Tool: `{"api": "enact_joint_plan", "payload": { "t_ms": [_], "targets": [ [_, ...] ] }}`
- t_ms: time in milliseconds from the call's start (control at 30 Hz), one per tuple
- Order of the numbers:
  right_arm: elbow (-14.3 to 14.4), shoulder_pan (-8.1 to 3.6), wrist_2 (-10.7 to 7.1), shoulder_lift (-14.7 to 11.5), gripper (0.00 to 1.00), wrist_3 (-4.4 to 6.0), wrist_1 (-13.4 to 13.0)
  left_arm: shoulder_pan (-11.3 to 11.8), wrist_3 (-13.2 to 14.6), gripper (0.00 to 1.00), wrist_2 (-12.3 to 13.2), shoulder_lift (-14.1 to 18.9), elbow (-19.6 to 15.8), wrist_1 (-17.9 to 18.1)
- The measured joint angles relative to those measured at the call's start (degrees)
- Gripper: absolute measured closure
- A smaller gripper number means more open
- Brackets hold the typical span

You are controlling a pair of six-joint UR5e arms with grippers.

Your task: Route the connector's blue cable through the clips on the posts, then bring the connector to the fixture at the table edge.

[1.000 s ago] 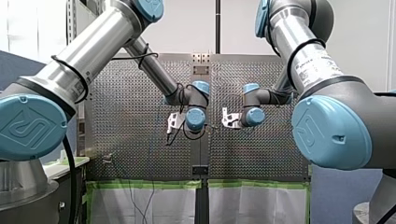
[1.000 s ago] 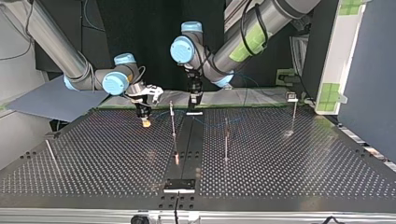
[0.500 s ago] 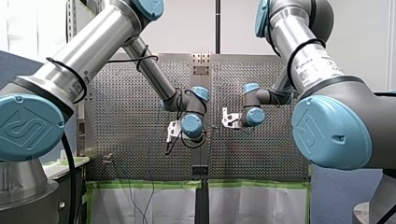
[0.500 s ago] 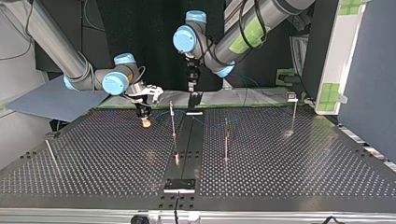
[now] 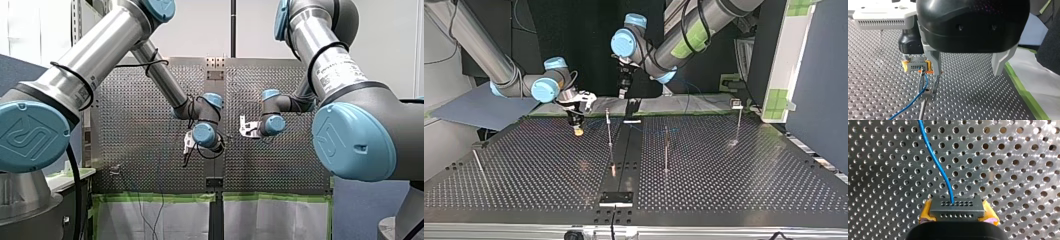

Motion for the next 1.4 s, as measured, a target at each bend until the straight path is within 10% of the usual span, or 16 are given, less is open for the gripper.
{"api": "enact_joint_plan", "payload": {
  "t_ms": [667,1400],
  "targets": [
    [0.06,-0.38,0.05,0.0,0.98,0.0,0.25,1.04,1.32,0.01,-3.54,-0.13,3.06,6.51],
    [0.05,-0.1,0.06,0.0,0.98,0.18,0.39,0.85,1.49,0.01,-4.35,-0.28,3.35,1.64]
  ]
}}
